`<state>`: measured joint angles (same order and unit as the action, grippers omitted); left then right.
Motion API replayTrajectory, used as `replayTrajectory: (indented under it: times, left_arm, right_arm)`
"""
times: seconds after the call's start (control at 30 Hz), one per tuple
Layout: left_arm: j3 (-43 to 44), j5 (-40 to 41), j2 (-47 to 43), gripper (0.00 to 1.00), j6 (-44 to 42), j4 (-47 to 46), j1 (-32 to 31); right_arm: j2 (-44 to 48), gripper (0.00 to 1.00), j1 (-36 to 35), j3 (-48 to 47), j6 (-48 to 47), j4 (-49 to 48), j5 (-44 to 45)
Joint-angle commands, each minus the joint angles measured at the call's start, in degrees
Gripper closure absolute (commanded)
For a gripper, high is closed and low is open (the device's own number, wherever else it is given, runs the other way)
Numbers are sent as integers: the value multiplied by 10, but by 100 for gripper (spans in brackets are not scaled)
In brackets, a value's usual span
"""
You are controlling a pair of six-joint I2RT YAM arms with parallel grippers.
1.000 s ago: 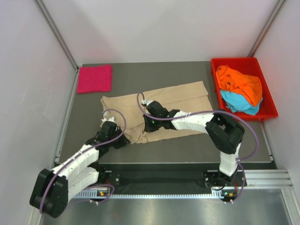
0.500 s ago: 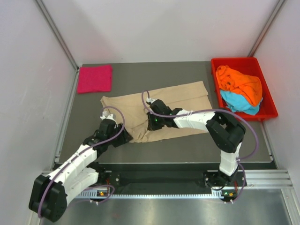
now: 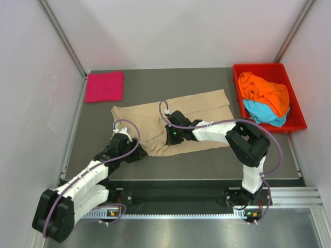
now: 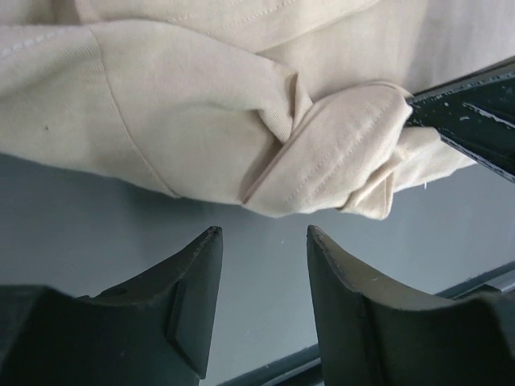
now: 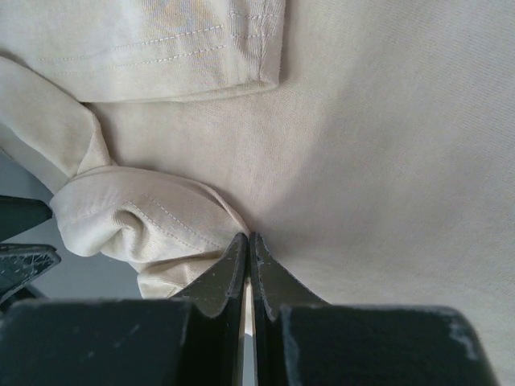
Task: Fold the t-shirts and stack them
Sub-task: Fold the tshirt
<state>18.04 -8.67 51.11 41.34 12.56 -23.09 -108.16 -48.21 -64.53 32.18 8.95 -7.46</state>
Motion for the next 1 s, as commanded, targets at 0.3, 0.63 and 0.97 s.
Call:
replayTrajectory:
  times: [0.3,0.63,0.97]
  left_arm:
    - [19,20,61,57,0,-83,-2]
    - [30,29,36,65,16,-79,-3]
    - [28,44,65,62,30,-105,-3]
  right_arm:
    - [2,100,7,-2,-2,-18,-7]
    - [-1,100,7,-3,-3,-21,-8]
    - [2,100,7,4,-2,-28,-11]
